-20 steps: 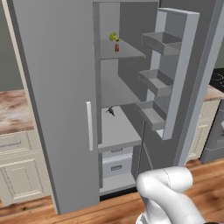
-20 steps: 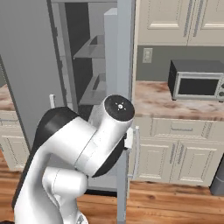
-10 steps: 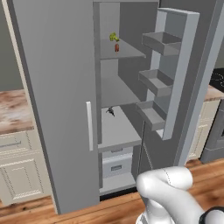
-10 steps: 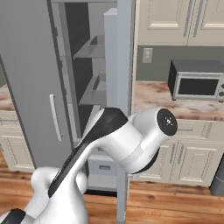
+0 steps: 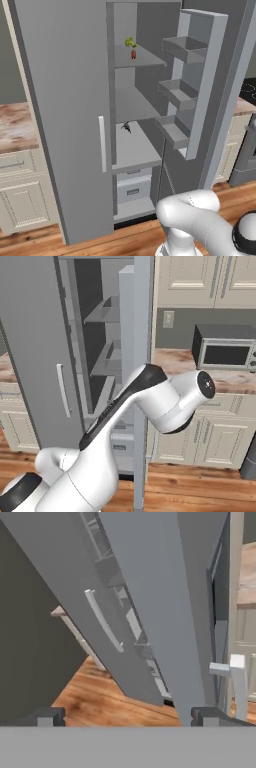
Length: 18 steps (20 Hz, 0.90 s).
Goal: Store the hot dog in the freezer for long-term storage. Close the freezer door after placing the cooked food.
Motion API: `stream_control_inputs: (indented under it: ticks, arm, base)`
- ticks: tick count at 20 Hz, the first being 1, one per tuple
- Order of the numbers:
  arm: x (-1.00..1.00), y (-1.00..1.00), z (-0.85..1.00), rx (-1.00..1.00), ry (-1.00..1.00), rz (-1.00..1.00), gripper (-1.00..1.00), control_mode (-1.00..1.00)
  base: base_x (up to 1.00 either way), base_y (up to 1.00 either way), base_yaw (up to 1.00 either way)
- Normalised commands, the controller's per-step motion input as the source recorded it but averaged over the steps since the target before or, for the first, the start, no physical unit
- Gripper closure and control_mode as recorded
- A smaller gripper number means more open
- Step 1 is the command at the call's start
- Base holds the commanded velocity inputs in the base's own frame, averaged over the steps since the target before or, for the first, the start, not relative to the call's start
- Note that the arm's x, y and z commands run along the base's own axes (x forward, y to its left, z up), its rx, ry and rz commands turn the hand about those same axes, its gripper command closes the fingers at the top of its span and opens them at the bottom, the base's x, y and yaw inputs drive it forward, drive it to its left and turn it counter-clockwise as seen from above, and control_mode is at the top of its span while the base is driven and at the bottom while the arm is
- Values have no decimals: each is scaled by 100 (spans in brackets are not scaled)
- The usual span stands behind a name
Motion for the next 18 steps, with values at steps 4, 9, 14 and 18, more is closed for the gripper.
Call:
stream_control_inputs:
  ticks: [4, 9, 14, 18]
  arm:
    - [46, 0, -26, 0, -18, 0, -100, -100]
    - [35, -5, -21, 0, -20, 0, -100, -100]
    - [28, -27, -4, 0, -9, 0, -100, -100]
    - [18, -26, 0, 0, -11, 0, -100, -100]
  base:
    - [0, 0, 0]
    - [0, 0, 0]
    - [0, 0, 0]
    - [0, 0, 0]
